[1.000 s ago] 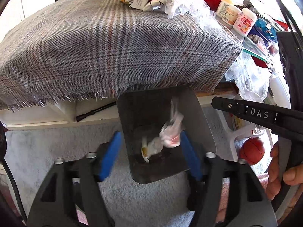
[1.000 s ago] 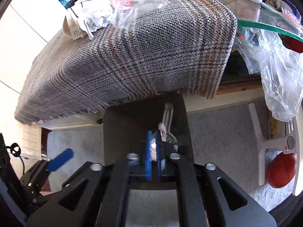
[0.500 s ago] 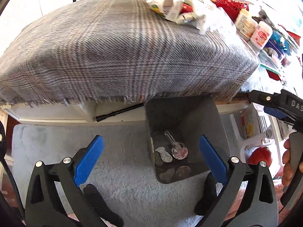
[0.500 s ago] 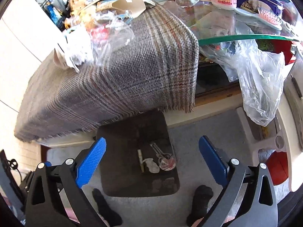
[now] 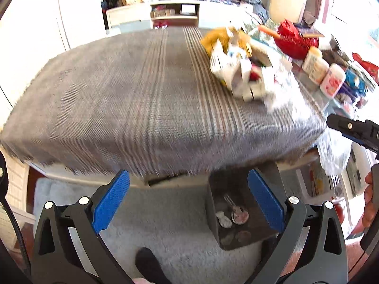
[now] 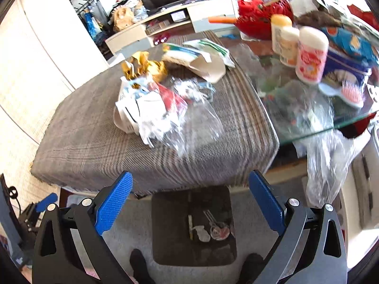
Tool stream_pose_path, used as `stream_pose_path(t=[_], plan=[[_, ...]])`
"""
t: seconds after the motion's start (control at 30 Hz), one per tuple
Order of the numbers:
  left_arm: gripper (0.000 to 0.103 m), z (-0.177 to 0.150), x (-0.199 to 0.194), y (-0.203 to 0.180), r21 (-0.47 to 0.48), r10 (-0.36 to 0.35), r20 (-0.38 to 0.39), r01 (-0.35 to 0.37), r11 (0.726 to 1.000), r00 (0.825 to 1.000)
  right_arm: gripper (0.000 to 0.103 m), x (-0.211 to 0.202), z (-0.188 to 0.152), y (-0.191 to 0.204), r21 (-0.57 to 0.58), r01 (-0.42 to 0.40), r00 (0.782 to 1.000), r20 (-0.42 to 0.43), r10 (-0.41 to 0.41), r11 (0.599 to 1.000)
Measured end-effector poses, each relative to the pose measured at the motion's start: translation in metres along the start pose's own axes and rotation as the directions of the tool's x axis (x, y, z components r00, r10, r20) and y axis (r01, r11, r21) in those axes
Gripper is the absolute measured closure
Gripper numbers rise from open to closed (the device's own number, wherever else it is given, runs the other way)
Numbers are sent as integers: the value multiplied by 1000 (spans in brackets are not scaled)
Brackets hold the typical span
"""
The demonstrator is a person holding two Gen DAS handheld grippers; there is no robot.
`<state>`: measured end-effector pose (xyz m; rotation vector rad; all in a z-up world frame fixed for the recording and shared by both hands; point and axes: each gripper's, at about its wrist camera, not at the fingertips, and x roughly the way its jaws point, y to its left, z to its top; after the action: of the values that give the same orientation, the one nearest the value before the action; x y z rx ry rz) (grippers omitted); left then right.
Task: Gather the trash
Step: 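Raise both open tools back over the trash pile on the table, then grasp a clear plastic bag with the right tool while the left tool grasps a white-blue paper scrap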
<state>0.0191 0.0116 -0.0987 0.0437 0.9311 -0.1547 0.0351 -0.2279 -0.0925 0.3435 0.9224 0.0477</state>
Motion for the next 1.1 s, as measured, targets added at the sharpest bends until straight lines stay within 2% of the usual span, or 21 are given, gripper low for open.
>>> stream_pose_path(t=[0.27, 0.37, 0.47, 0.6, 0.9, 0.97, 1.1], plan=[[8, 52, -5, 13, -13, 13, 43, -13, 1000, 999, 5, 11, 27, 19, -39, -9, 1000, 20, 10, 999], [8, 68, 3, 12, -18, 5, 35, -4, 1000, 999, 13, 22, 35, 26, -38, -19, 1000, 19, 19, 999], [8, 83, 11, 12, -28, 2, 36, -1, 1000, 999, 16, 35, 39, 35, -60, -26, 1000, 14, 27, 998], [8, 99, 20, 14, -39, -2, 36, 3, 999, 999, 16, 51, 38, 43, -95, -4, 1000, 19, 6, 995], [8, 120, 38, 7, -1, 5, 30, -5, 1000, 1000, 16, 85, 41, 49, -111, -2, 1000, -8, 1, 994], [8, 123, 43, 5, 6, -1, 25, 1, 1000, 1000, 27, 89, 40, 49, -112, -1, 1000, -13, -1, 994], [8, 129, 54, -2, 15, -18, 18, 18, 1000, 1000, 37, 91, 40, 44, -108, -5, 1000, -11, 4, 994]])
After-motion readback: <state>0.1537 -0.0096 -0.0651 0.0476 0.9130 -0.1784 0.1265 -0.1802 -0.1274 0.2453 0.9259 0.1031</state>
